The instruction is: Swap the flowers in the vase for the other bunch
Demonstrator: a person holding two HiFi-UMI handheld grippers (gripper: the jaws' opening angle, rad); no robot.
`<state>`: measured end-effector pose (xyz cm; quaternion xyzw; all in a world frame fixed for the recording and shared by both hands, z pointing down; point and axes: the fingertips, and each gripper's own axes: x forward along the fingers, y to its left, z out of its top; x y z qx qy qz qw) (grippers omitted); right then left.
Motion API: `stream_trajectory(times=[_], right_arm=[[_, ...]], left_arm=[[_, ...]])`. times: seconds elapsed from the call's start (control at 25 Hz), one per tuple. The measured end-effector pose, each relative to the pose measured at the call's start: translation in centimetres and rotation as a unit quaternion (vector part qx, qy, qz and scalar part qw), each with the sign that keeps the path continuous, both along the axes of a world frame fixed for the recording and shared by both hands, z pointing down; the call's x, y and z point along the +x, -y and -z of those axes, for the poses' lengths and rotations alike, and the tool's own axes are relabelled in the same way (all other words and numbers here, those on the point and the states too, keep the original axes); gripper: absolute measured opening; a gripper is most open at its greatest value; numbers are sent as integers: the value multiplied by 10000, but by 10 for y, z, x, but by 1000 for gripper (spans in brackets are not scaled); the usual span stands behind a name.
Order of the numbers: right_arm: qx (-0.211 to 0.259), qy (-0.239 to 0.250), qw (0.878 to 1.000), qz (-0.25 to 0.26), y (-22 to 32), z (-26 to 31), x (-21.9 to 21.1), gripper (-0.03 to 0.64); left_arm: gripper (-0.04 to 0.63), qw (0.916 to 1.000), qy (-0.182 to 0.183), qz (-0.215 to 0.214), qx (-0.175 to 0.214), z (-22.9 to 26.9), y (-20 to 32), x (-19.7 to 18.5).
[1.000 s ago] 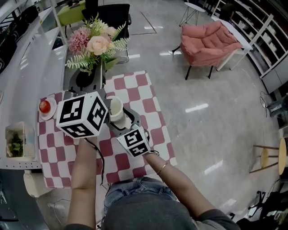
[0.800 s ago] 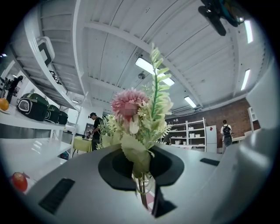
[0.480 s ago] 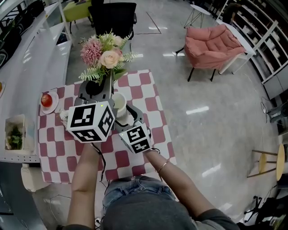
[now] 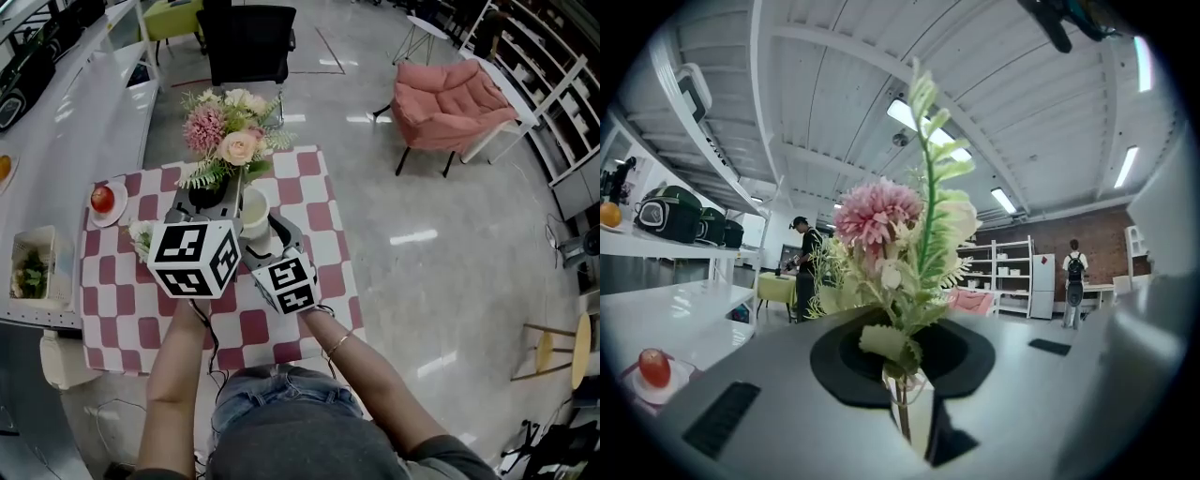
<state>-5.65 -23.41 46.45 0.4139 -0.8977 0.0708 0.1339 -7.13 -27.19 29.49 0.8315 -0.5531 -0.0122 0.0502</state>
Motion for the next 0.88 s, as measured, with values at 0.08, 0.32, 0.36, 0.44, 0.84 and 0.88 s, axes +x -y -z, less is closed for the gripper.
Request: stream_trajectory(times=[0.08,0.32,0.36,0.44,0.84,0.88], right_arm=[[-10,9,10000,-2,0,0,-1,345],[5,-7,10000,-8,0,-1,1,345],[0,-5,10000,-7,0,-1,1,345],[-12,8,10000,-13,-1,-1,1,345],[-31,82,10000,-46,0,-2,3,345],[-34,93,9999,-48,0,-2,3,345]], left_arm=[[57,10000,14,-7,-85,-5,-3,-2],[57,9995,-12,-37,-324,-20,-9,-4],[57,9994,-9,-43,-349,-22,-11,-4],[57,9992,5,-59,-393,-25,-14,-3],[71,9980,7,-193,-598,-43,-26,-1],[72,9979,-12,-198,-614,-44,-26,-2]])
